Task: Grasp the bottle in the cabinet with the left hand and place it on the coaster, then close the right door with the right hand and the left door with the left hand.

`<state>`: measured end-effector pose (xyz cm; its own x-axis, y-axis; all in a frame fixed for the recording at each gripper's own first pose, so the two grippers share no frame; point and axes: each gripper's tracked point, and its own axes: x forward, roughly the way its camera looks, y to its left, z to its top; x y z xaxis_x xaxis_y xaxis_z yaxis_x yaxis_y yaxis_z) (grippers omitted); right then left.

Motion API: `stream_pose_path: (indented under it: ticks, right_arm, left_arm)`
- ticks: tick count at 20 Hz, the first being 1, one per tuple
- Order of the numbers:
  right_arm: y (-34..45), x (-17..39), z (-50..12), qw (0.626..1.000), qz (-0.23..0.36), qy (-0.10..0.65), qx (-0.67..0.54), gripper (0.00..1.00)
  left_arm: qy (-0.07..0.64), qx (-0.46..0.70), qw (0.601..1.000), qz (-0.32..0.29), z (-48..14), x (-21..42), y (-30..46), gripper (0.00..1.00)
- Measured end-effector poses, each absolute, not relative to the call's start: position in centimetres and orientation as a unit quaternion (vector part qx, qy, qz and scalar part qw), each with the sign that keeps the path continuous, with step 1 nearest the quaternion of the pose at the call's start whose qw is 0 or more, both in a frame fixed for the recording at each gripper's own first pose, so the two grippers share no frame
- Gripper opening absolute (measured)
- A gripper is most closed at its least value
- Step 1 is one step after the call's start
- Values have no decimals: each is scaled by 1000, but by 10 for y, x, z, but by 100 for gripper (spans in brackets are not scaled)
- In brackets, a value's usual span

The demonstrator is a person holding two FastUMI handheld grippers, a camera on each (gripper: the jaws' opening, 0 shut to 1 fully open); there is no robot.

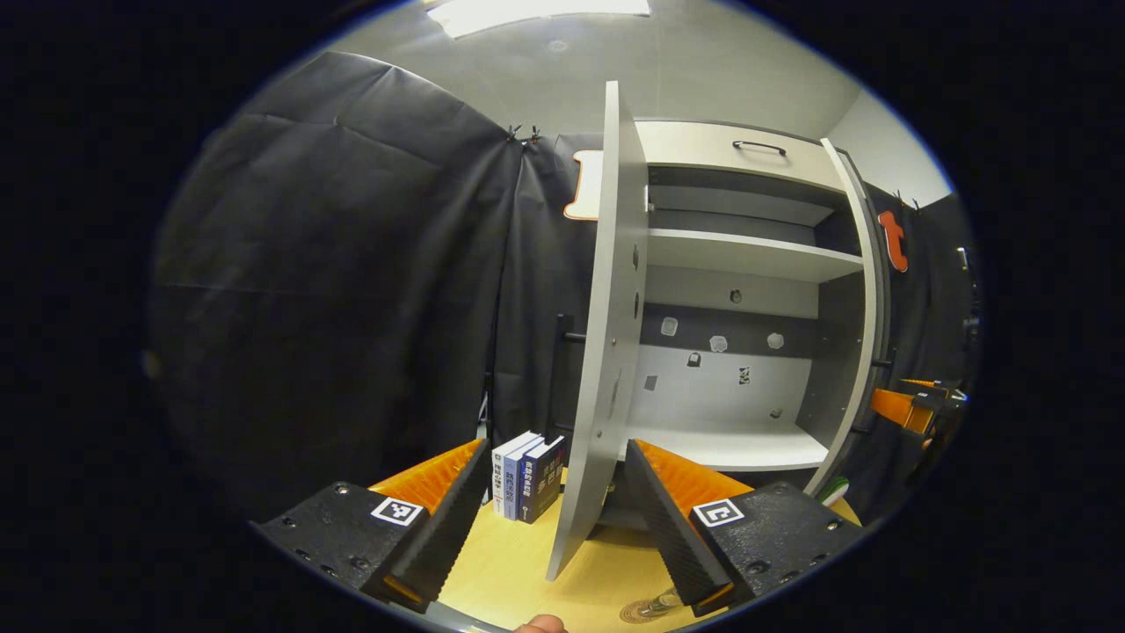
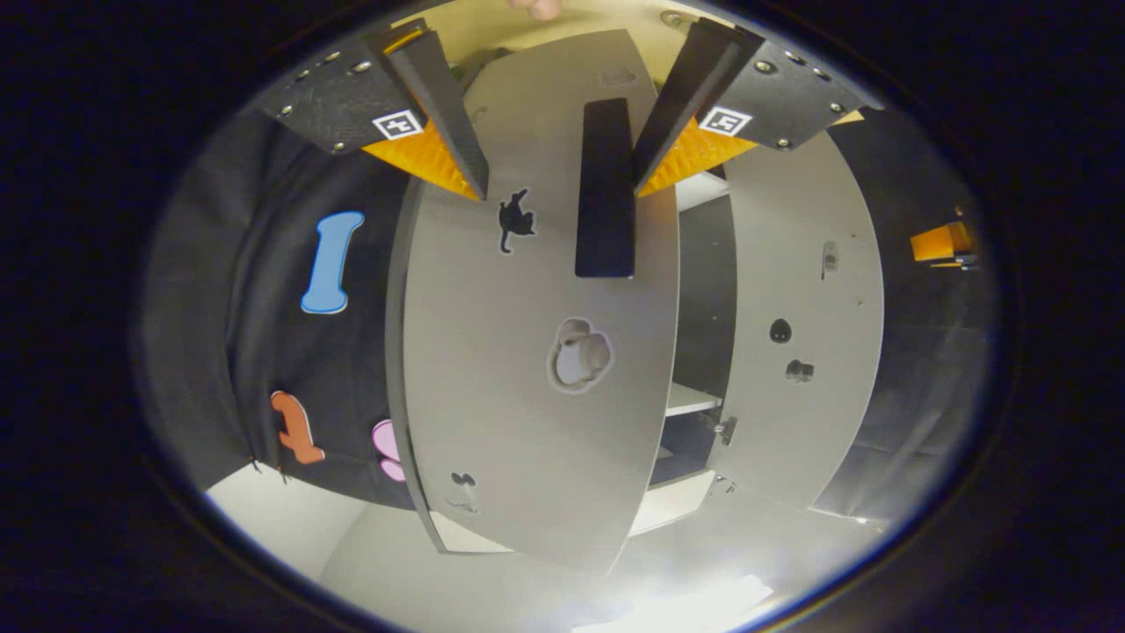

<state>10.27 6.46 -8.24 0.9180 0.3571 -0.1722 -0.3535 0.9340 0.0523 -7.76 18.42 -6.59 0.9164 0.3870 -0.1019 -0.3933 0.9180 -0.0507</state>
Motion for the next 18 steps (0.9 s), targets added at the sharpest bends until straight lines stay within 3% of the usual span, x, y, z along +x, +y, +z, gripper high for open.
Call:
stream_pose_path:
  ticks: [18]
  right_arm:
    - [104, 142, -94, 974, 198, 96, 52, 98]
  left_arm:
    - [52, -32, 960, 274, -75, -108, 234, 96]
